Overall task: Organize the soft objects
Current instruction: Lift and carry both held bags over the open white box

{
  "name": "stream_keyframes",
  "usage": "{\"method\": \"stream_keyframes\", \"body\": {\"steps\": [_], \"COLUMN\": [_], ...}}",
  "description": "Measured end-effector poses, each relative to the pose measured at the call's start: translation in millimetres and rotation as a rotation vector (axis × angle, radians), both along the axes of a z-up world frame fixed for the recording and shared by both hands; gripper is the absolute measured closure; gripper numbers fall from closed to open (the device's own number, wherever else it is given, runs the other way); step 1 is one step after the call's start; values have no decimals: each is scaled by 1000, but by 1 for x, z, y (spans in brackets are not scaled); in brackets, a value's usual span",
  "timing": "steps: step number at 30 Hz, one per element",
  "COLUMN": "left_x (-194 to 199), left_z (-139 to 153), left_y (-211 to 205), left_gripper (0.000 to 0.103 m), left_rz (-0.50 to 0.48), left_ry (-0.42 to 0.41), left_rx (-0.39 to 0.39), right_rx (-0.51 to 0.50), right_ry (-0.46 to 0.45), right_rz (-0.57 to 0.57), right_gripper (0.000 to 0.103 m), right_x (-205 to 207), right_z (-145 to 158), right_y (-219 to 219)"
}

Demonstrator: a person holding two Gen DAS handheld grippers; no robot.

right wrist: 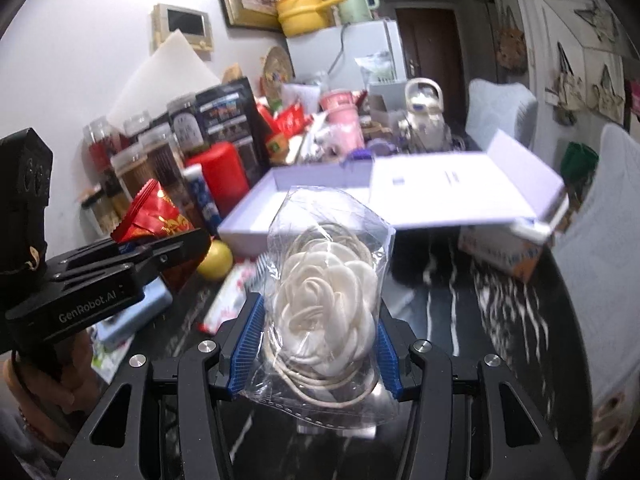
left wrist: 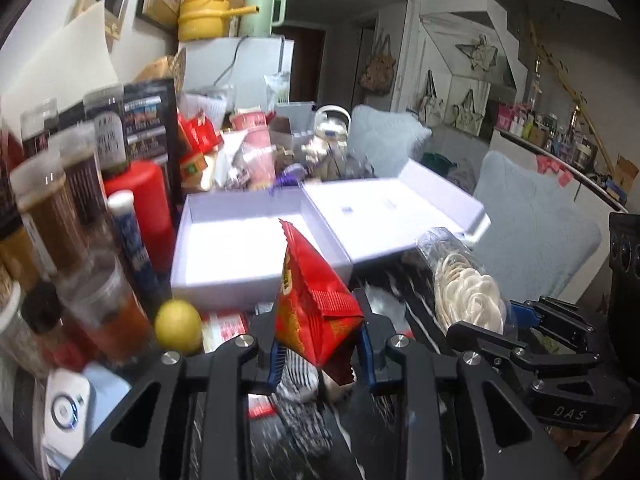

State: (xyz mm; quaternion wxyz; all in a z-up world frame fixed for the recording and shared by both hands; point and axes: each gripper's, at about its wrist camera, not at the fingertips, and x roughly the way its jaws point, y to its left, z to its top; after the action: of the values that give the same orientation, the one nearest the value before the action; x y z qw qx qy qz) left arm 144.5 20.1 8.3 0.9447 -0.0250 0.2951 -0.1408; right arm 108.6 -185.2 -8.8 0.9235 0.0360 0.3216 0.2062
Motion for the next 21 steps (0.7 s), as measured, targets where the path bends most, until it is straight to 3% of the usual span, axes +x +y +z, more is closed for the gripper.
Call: {"method": "stream_keyframes", "body": {"steps": [11, 21], "left_x": [56, 112], "left_z": [36, 54], "left_y": [6, 10], "left_gripper": [74, 74], "left_rz": [11, 12], "left_ry": [-88, -138], "left_rx": [-9, 6], "right_rx": [13, 11], "right_ry": [-78, -108], "right_rz": [50, 77], "right_gripper": [52, 52], "right_x": [63, 123], "right_z": [40, 58], "right_y": [11, 18]}}
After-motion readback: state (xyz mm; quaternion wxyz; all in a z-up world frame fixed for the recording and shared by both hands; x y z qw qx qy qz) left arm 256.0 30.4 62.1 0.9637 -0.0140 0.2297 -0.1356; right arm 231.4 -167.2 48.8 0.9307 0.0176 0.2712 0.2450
